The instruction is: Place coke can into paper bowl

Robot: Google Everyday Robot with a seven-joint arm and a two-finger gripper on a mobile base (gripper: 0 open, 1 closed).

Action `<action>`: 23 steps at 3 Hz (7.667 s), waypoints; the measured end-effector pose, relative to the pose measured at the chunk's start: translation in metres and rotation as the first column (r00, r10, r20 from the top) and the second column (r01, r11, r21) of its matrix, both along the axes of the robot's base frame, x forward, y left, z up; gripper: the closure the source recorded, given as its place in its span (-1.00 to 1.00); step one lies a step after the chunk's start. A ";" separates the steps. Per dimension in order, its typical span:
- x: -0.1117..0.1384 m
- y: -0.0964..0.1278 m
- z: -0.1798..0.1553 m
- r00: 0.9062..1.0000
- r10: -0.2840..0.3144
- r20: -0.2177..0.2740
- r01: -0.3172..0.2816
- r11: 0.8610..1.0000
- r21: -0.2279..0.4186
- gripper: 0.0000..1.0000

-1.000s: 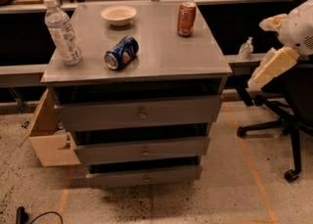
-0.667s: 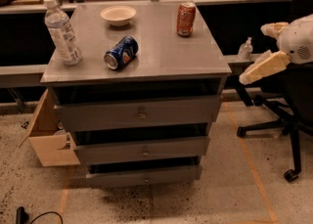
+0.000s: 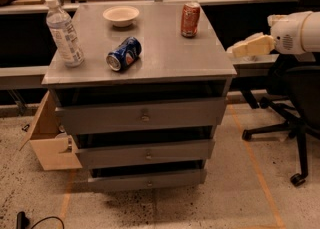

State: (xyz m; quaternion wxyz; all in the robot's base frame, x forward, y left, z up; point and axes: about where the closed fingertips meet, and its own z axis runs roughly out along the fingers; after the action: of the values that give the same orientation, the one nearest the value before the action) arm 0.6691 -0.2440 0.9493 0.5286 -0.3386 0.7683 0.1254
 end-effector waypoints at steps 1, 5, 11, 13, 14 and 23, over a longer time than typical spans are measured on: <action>0.016 0.010 0.000 0.999 -0.040 -0.032 0.042 0.998 0.040 -1.00; 0.142 0.044 0.009 0.983 -0.041 0.177 0.018 0.992 0.126 -1.00; 0.265 0.128 -0.008 0.988 -0.015 0.151 -0.037 0.943 0.331 0.38; 0.234 0.194 0.081 0.941 0.124 0.315 -0.217 0.936 0.278 1.00; 0.241 0.223 0.082 0.947 0.126 0.295 -0.212 0.936 0.281 1.00; 0.303 0.284 0.069 0.984 -0.102 0.143 0.022 0.879 0.476 1.00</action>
Offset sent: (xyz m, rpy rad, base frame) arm 0.0172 0.0104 -0.0002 0.0355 0.0275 -0.0422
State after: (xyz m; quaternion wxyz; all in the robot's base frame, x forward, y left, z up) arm 0.9725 0.0403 1.0183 0.6601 -0.1838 0.6790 0.2635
